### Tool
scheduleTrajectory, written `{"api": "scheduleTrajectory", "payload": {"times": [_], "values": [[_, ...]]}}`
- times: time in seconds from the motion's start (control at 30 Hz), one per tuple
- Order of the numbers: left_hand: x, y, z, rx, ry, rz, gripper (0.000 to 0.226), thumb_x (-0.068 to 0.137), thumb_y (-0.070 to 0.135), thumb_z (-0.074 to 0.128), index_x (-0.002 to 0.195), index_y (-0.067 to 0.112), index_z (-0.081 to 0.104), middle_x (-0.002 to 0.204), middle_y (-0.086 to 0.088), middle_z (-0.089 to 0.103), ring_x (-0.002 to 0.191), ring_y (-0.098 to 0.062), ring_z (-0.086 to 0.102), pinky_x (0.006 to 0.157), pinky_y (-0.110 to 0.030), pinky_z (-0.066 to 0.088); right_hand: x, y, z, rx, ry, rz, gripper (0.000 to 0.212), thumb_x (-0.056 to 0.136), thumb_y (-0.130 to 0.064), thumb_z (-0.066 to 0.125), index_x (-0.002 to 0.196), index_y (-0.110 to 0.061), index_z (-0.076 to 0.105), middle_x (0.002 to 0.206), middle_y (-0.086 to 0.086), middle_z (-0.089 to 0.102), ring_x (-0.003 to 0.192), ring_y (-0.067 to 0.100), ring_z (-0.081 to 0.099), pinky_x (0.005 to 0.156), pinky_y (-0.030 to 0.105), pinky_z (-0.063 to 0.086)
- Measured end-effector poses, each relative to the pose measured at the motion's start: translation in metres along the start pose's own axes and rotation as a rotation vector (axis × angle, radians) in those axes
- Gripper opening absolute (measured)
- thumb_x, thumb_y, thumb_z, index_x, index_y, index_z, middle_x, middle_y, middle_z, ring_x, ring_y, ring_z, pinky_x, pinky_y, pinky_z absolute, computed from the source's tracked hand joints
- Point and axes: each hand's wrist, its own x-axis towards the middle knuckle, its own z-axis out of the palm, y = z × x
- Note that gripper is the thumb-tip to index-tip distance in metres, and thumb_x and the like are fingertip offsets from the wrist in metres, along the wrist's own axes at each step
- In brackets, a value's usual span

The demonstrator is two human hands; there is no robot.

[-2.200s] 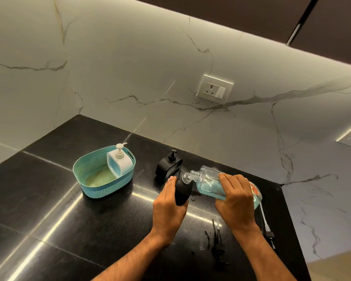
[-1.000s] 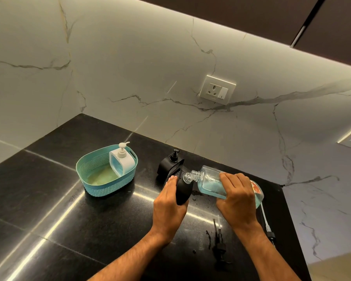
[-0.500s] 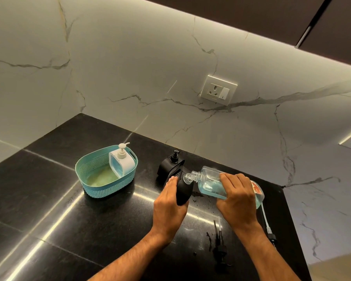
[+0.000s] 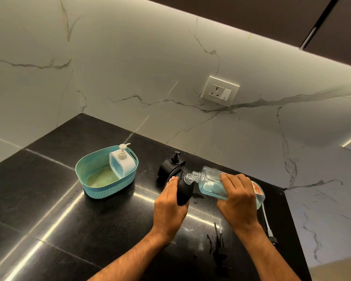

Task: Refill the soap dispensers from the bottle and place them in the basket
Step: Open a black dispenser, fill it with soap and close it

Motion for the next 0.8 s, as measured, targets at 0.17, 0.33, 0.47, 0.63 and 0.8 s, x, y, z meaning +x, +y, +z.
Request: {"api": "scheduleTrajectory", "payload": {"times": [0.17,0.33,0.47,0.63,0.8], "values": [[-0.0002,-0.0013,0.0016,0.005,-0.005,-0.002,0.079,0.078,0.022,0.088,0.145,0.004,0.051,0.137,-0.016,0.065,0.121,-0.031,0.068,0.098,-0.044,0.060,0.0004,0.0018,0.0005,0.002,-0.007,0.001,0.066,0.050,-0.013,0.098,0.110,0.000,0.073,0.104,0.016,0.074,0.095,0.034,0.069,0.079,0.045,0.059],[-0.0001,-0.0014,0.0028,0.008,-0.006,0.000,0.077,0.078,0.023,0.087,0.145,0.005,0.051,0.137,-0.015,0.065,0.122,-0.030,0.067,0.098,-0.044,0.060,0.0004,0.0025,0.0002,0.002,-0.007,-0.002,0.067,0.050,-0.012,0.098,0.111,0.000,0.073,0.104,0.017,0.074,0.095,0.035,0.069,0.080,0.045,0.058],[-0.0004,-0.0015,0.0034,0.010,-0.002,0.001,0.077,0.078,0.023,0.088,0.144,0.004,0.052,0.137,-0.015,0.066,0.122,-0.030,0.067,0.098,-0.043,0.060,0.0004,0.0029,-0.0006,0.000,-0.005,-0.008,0.067,0.049,-0.011,0.098,0.110,0.001,0.073,0.104,0.017,0.074,0.095,0.036,0.069,0.080,0.046,0.058],[-0.0015,-0.0015,0.0046,0.008,-0.002,0.001,0.078,0.078,0.021,0.089,0.144,0.004,0.052,0.138,-0.015,0.065,0.123,-0.030,0.066,0.099,-0.044,0.059,0.0001,0.0047,-0.0004,-0.005,-0.009,-0.008,0.067,0.049,-0.011,0.098,0.110,0.000,0.073,0.103,0.017,0.074,0.094,0.035,0.069,0.080,0.045,0.058],[-0.0015,-0.0014,0.0059,0.013,-0.002,0.003,0.078,0.078,0.022,0.089,0.144,0.004,0.052,0.139,-0.015,0.064,0.124,-0.030,0.066,0.099,-0.044,0.059,-0.0001,0.0057,0.0001,-0.004,-0.014,-0.004,0.066,0.050,-0.013,0.098,0.110,0.000,0.073,0.104,0.016,0.074,0.094,0.034,0.069,0.080,0.044,0.058]]}}
